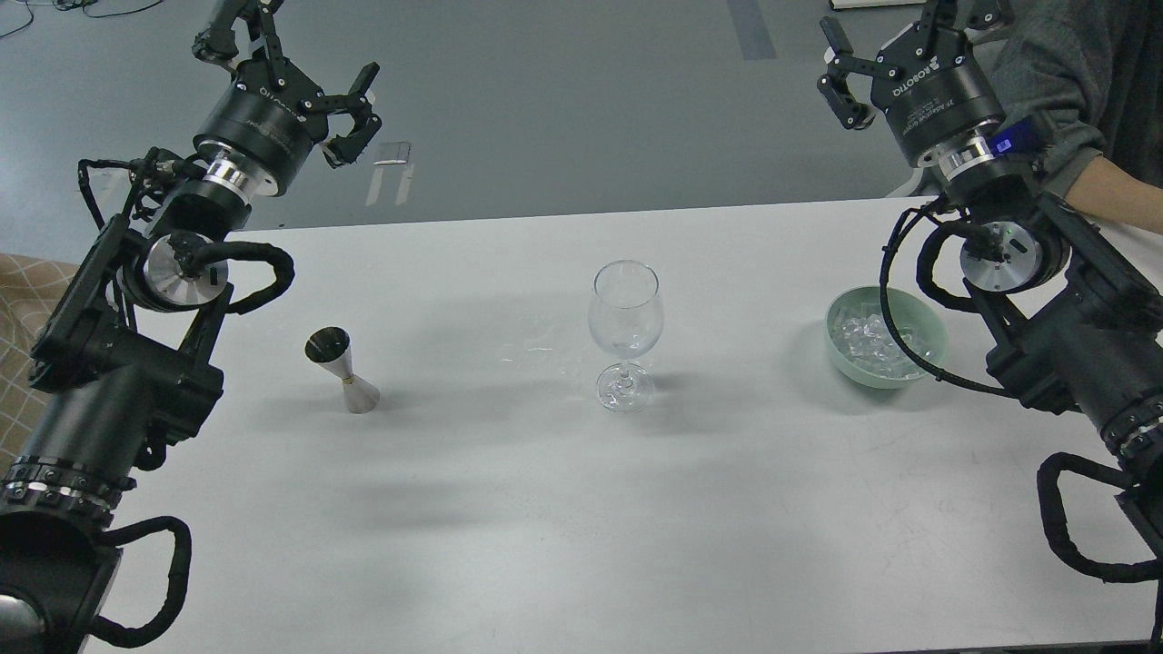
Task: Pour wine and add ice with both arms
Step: 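Move the left gripper down toward the small metal jigger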
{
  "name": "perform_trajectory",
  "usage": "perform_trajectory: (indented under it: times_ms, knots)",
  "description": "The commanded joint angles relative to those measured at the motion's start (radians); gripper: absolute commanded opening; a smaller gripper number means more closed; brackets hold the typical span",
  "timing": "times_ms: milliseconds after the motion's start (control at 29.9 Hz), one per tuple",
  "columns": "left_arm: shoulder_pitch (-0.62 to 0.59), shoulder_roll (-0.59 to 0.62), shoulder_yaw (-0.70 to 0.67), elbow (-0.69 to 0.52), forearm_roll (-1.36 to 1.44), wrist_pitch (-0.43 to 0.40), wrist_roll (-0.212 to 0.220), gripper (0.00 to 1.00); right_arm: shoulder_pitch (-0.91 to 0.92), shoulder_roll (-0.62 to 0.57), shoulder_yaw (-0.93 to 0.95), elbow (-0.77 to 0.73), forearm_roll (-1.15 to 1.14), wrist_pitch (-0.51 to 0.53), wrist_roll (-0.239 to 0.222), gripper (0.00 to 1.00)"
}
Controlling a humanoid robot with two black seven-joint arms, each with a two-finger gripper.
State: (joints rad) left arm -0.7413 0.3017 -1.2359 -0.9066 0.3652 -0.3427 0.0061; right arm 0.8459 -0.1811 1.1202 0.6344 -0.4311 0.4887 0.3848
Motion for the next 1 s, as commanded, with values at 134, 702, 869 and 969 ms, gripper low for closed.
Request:
perform_trajectory:
  times_ms: [134, 702, 869, 969]
  knots:
    - [0.003, 0.004, 0.001, -0.003, 0.003, 0.024, -0.009, 0.99, 0.001, -0.001, 0.000, 0.004, 0.000, 0.000, -0.001, 1.00]
    - [0.014, 0.027, 0.000, -0.035, 0.000, -0.006, 0.006, 0.99, -0.001, -0.003, -0.003, 0.008, -0.002, 0.000, -0.001, 1.00]
    - [0.033, 0.033, -0.011, -0.060, -0.009, -0.015, 0.012, 0.99, -0.002, -0.005, -0.003, 0.008, -0.002, 0.000, -0.001, 1.00]
    - [0.036, 0.036, -0.013, -0.066, -0.009, -0.013, 0.014, 0.99, -0.004, -0.005, -0.003, 0.008, -0.002, 0.000, -0.003, 1.00]
